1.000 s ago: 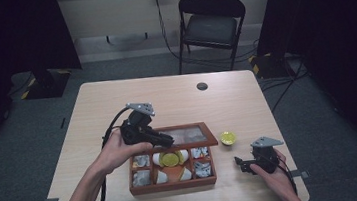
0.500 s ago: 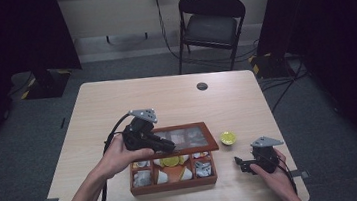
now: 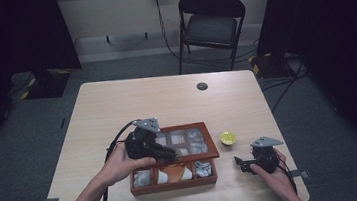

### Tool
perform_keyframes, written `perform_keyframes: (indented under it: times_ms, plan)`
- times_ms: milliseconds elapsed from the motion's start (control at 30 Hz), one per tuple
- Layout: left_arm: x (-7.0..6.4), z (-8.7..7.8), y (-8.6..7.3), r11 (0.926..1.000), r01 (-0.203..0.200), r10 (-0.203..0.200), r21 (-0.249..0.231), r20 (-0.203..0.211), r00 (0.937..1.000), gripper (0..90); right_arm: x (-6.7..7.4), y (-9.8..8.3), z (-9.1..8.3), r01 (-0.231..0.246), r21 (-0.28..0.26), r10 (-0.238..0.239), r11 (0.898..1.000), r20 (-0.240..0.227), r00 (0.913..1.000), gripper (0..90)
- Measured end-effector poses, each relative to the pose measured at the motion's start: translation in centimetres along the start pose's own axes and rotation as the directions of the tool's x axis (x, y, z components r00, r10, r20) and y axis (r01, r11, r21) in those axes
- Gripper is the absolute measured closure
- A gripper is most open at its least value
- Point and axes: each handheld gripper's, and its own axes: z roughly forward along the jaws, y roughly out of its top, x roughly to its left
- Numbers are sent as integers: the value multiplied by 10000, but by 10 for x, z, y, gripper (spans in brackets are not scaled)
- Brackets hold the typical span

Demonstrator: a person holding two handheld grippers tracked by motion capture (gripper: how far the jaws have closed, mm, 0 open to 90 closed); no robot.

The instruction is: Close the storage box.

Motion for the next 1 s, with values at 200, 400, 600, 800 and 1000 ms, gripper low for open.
perform_keyframes:
  times_ms: [200,400,600,800,1000]
  plan:
    - [-3,4,-6,9999,-138,138,-13,-99,9999,824,0,0,0,1,-1,-1,10000,4,10000,120]
    - [-7,9,-13,9994,-325,322,-137,-269,9991,824,0,0,0,-1,-2,1,10000,4,10000,120]
    - [-8,15,-20,9992,-395,396,47,-205,9990,824,0,0,0,1,-1,-1,10000,-1,10000,120]
    - [-7,23,-28,9994,-268,269,234,-35,9996,824,0,0,0,0,-1,0,10000,0,10000,120]
    - [-7,31,-35,9983,-264,267,527,-60,9996,824,0,0,0,1,-2,-1,10000,-1,10000,120]
